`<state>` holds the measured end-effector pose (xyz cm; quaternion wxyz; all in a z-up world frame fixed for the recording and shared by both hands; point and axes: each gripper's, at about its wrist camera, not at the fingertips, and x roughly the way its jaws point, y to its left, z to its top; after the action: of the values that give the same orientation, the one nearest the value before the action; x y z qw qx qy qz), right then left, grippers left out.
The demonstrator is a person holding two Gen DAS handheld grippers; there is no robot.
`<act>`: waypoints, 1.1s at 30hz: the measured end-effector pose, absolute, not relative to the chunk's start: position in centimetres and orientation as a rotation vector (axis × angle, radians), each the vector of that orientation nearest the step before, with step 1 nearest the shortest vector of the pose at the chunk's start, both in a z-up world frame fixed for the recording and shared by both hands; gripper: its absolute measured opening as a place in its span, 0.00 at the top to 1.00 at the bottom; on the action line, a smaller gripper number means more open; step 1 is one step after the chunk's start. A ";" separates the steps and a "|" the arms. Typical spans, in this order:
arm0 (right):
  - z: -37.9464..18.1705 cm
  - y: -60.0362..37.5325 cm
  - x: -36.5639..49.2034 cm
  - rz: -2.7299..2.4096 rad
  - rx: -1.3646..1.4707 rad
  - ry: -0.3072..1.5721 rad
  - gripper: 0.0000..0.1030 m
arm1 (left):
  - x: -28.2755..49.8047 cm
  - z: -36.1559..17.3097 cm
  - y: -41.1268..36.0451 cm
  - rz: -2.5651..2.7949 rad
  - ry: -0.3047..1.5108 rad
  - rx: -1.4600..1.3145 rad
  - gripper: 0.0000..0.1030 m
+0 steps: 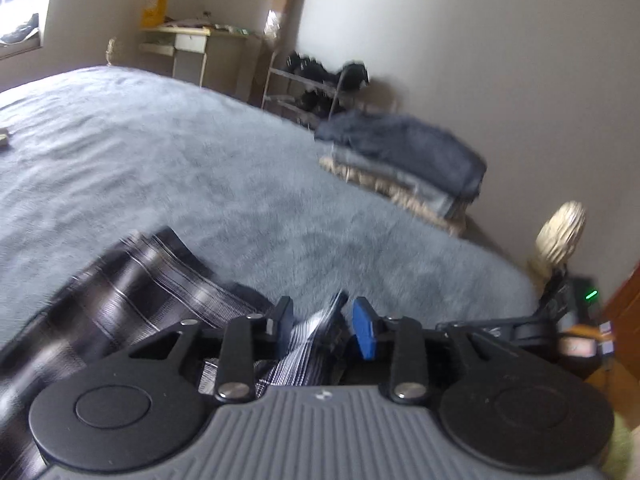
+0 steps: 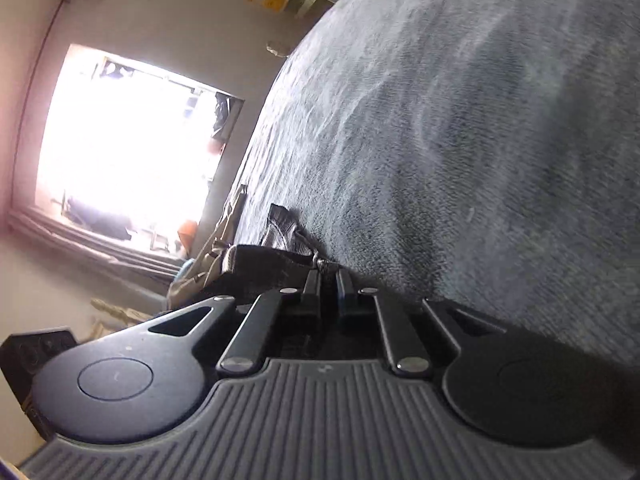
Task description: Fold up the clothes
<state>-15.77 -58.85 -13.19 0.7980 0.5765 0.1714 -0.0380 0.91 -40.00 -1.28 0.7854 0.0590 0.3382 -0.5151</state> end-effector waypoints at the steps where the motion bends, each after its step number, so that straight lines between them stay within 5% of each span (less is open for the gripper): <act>1: -13.3 -59.0 -15.8 -0.078 1.256 0.367 0.94 | 0.8 -0.4 -39.1 -1.101 0.723 0.108 0.63; 8: -13.1 -58.6 -17.4 -0.106 1.314 0.344 0.84 | -3.1 4.8 -28.7 -0.961 0.644 0.071 0.56; 18: -12.4 -49.8 -17.0 0.085 1.265 0.533 0.74 | -11.7 1.0 -12.7 -0.687 0.750 0.268 0.56; 33: -9.2 -38.5 -9.2 0.229 1.123 0.736 0.73 | -16.3 -7.7 -14.9 -0.633 0.509 0.688 0.59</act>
<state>-9.19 -38.53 -9.22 0.7770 0.5190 0.3402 0.1060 -16.34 -14.91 -7.68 0.8616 0.3280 0.2425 -0.3020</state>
